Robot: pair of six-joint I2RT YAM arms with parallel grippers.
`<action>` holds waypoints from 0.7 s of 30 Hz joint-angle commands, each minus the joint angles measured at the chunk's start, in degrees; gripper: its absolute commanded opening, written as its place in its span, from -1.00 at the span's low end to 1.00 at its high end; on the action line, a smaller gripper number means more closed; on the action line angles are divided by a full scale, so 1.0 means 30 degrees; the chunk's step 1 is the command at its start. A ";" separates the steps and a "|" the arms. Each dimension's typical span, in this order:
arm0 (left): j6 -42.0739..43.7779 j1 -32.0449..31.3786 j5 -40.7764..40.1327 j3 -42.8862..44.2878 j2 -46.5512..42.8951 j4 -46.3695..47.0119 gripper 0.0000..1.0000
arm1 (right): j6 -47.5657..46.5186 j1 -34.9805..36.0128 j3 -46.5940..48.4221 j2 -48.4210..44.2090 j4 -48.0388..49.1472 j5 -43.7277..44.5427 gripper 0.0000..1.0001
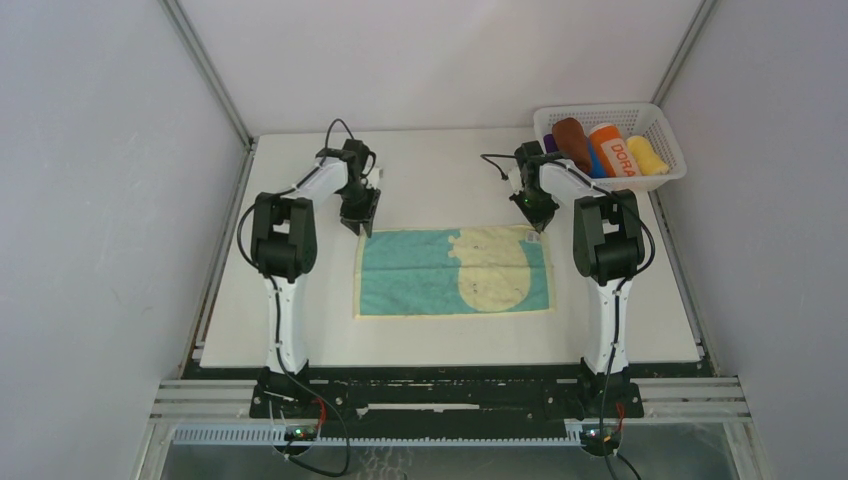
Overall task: Roll the towels
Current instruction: Fold the towel at the center of the board.
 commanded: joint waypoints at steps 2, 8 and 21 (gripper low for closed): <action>-0.0654 -0.0149 0.0036 0.1069 0.0985 0.0042 -0.23 | -0.0226 0.0031 -0.0330 -0.0574 0.0760 0.0094 -1.00; -0.0620 -0.0147 0.0047 0.0965 0.0888 0.0083 -0.55 | -0.0292 0.0060 -0.0398 -0.0669 0.0803 0.0162 -1.00; 0.0805 0.0797 -0.0991 0.0774 -0.1748 0.0843 -1.00 | 0.0043 -0.0035 0.0053 -0.1825 0.1467 0.1994 -1.00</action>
